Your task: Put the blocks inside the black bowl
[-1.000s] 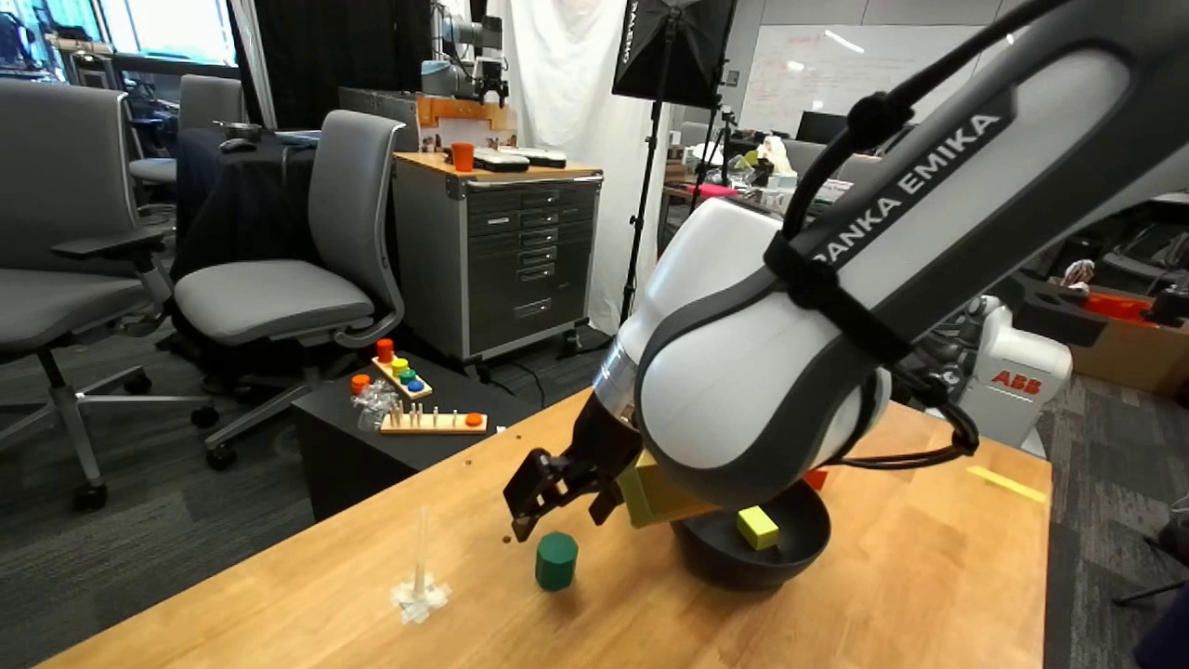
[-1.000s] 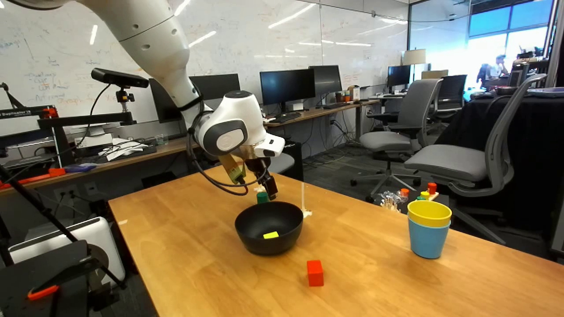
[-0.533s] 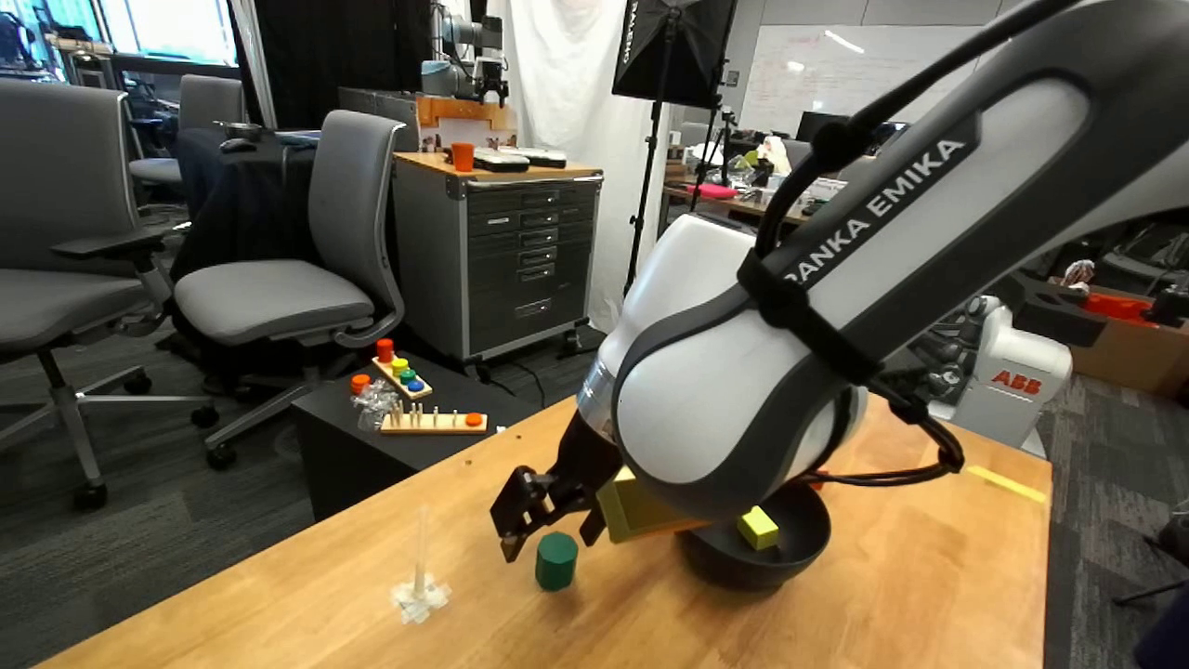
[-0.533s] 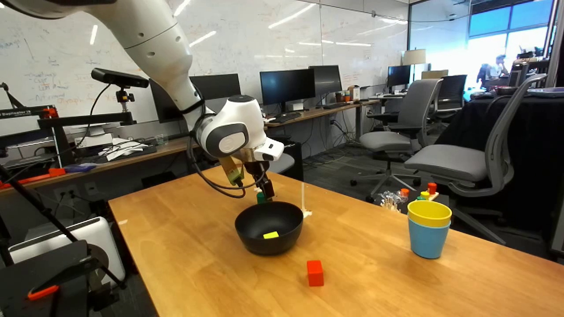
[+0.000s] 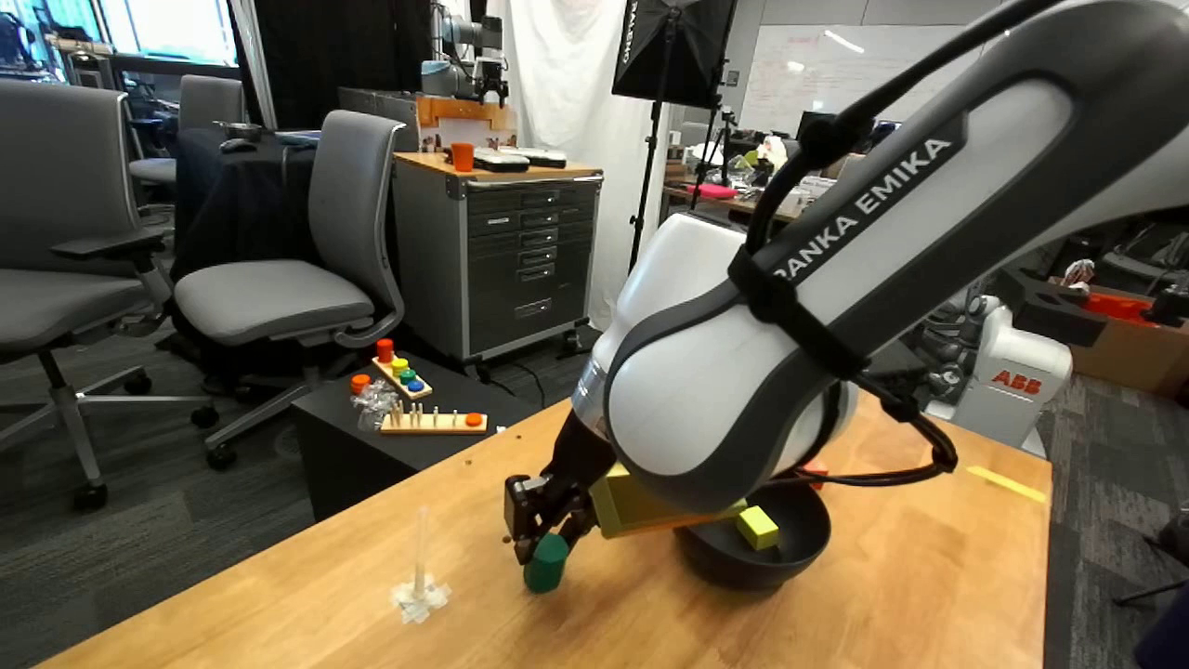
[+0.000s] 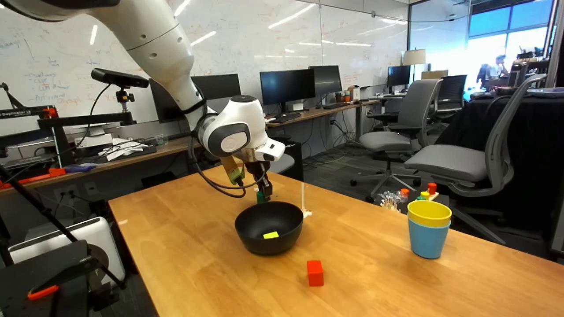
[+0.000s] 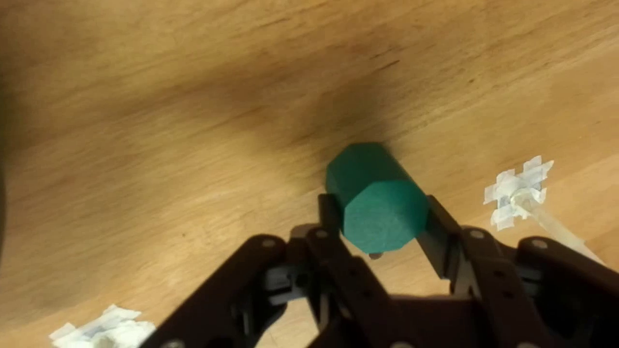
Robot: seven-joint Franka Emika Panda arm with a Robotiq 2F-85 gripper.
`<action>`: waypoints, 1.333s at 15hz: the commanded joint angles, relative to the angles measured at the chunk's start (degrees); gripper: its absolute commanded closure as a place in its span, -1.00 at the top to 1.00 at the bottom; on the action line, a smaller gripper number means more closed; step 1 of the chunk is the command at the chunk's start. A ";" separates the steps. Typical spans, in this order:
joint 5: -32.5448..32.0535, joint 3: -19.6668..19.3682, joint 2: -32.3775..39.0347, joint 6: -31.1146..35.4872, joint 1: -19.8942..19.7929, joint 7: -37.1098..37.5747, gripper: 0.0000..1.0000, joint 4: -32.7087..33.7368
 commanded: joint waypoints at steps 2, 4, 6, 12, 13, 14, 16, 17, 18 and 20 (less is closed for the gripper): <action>-0.36 -0.62 0.29 -2.11 0.40 1.59 -0.62 2.28; -0.26 -0.46 -0.59 -2.33 0.10 1.52 -0.62 1.88; -0.05 -0.20 -1.78 -2.26 -0.42 1.35 -0.62 1.48; -1.76 -3.70 -9.41 -6.80 -0.20 1.90 -0.62 -0.24; -2.29 -4.66 -10.79 -7.96 0.00 2.09 -0.62 -0.51; -3.12 -5.78 -12.36 -8.91 0.23 2.24 -0.62 -0.94; -5.86 -8.55 -15.32 -10.95 1.01 2.98 -0.62 -1.64; -7.72 -10.08 -16.67 -11.93 1.43 3.54 -0.62 -1.97; -9.60 -11.39 -17.90 -12.85 1.78 4.13 -0.62 -2.25; -13.19 -13.28 -20.19 -15.05 1.99 5.01 -0.62 -3.27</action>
